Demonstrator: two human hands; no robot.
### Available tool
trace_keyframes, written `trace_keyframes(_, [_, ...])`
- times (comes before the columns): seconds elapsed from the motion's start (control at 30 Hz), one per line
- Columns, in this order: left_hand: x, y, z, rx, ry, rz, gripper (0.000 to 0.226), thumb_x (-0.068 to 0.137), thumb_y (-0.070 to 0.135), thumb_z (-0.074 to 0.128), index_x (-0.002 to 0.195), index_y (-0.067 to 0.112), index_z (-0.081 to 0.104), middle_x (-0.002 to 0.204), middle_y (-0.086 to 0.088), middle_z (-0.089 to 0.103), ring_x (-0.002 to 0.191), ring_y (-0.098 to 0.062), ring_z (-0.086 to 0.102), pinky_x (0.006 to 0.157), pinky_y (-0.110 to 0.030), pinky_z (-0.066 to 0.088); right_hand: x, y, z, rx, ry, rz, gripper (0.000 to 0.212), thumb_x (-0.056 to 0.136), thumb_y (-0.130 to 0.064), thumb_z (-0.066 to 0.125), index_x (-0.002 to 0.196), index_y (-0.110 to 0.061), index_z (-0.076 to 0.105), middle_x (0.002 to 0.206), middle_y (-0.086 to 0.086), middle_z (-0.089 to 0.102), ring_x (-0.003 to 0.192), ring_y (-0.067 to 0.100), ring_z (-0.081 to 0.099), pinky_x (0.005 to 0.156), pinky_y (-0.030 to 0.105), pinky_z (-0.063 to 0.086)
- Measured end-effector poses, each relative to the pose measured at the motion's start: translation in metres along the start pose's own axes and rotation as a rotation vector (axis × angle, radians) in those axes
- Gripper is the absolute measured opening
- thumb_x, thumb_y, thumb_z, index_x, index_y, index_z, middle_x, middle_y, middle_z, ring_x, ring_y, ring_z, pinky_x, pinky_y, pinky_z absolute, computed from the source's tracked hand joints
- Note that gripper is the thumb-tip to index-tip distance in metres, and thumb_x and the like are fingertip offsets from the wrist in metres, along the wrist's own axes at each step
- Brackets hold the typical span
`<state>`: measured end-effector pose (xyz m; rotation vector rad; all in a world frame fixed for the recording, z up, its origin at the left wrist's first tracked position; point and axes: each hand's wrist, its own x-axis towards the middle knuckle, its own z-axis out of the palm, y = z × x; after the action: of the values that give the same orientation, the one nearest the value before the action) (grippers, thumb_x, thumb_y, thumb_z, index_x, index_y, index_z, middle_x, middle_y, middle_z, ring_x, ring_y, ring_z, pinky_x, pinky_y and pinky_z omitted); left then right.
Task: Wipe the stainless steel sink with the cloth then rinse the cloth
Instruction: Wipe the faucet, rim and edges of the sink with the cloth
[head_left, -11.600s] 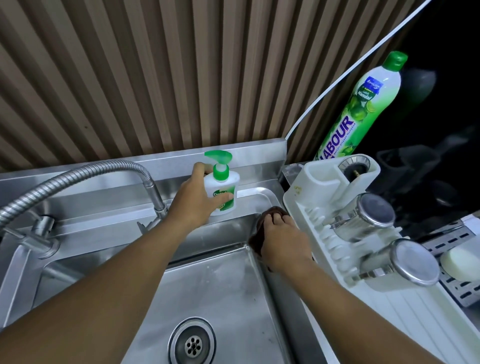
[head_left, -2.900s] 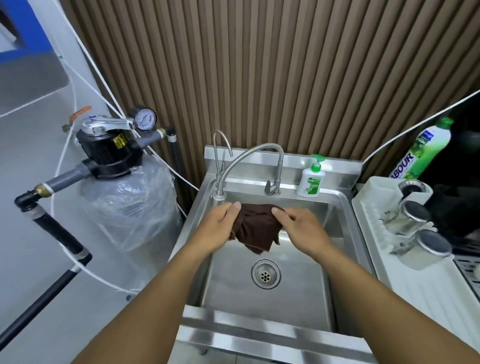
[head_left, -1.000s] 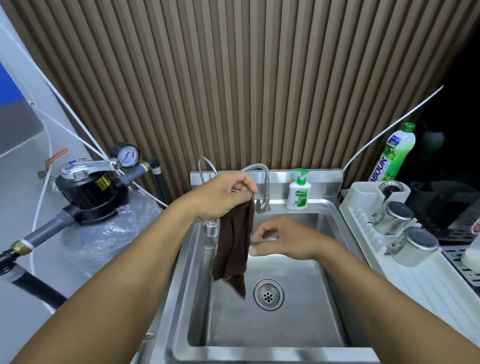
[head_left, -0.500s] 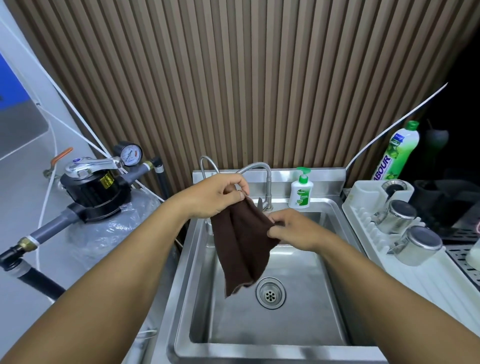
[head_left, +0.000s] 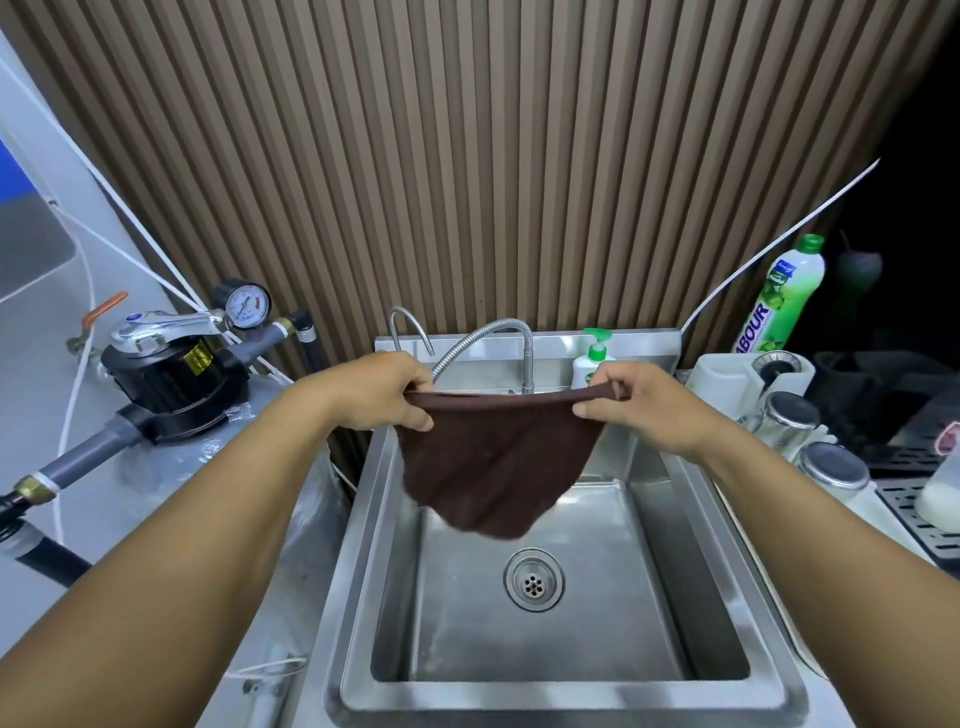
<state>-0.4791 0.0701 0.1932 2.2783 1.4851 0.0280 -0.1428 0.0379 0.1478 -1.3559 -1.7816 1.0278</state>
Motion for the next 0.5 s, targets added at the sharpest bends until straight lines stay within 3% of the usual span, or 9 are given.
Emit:
trace_keyframes(0.13, [-0.001, -0.012, 0.001, -0.416, 0.049, -0.014, 0.022, 0.078, 0.030, 0.083, 0.083, 0.017, 0.066, 0.085, -0.018, 0.072, 0.075, -0.021, 0.059, 0.077, -0.039, 0.046, -0.002, 0.005, -0.006, 0.270, 0.116, 0.062, 0.011, 0.082, -0.012, 0.080, 0.080, -0.017, 0.070, 0.080, 0.005, 0.068, 0.080, 0.017, 0.064, 0.088, 0.040, 0.050])
trace_keyframes(0.23, [-0.001, -0.011, 0.009, -0.692, 0.190, -0.075, 0.013, 0.085, 0.014, 0.080, 0.084, 0.006, 0.069, 0.081, -0.027, 0.069, 0.076, -0.025, 0.062, 0.075, -0.038, 0.049, -0.002, 0.005, -0.004, 0.436, 0.225, 0.153, 0.021, 0.085, 0.002, 0.074, 0.080, -0.018, 0.070, 0.076, 0.003, 0.073, 0.070, 0.017, 0.068, 0.074, 0.036, 0.055])
trace_keyframes(0.33, [0.005, 0.007, 0.023, -0.911, 0.286, -0.166, 0.015, 0.087, 0.012, 0.077, 0.079, 0.007, 0.065, 0.067, -0.015, 0.064, 0.064, -0.022, 0.062, 0.068, -0.039, 0.057, 0.001, 0.000, 0.004, 0.561, 0.295, 0.280, 0.014, 0.085, 0.000, 0.074, 0.086, -0.013, 0.069, 0.075, 0.005, 0.071, 0.067, 0.018, 0.066, 0.066, 0.035, 0.059])
trace_keyframes(0.4, [0.012, 0.024, 0.032, -0.998, 0.297, -0.228, 0.017, 0.088, 0.012, 0.076, 0.079, 0.011, 0.061, 0.068, -0.011, 0.063, 0.058, -0.021, 0.060, 0.067, -0.041, 0.058, 0.004, -0.004, 0.015, 0.577, 0.312, 0.350, 0.015, 0.084, 0.000, 0.075, 0.091, -0.011, 0.068, 0.078, 0.007, 0.070, 0.064, 0.016, 0.066, 0.065, 0.033, 0.061])
trace_keyframes(0.5, [0.021, 0.052, 0.044, -1.127, 0.275, -0.236, 0.017, 0.090, 0.009, 0.073, 0.079, 0.013, 0.059, 0.070, -0.008, 0.066, 0.054, -0.015, 0.063, 0.053, -0.030, 0.056, 0.006, -0.018, 0.038, 0.591, 0.297, 0.354, 0.018, 0.084, 0.002, 0.075, 0.082, -0.014, 0.066, 0.076, 0.006, 0.069, 0.062, 0.014, 0.066, 0.063, 0.032, 0.062])
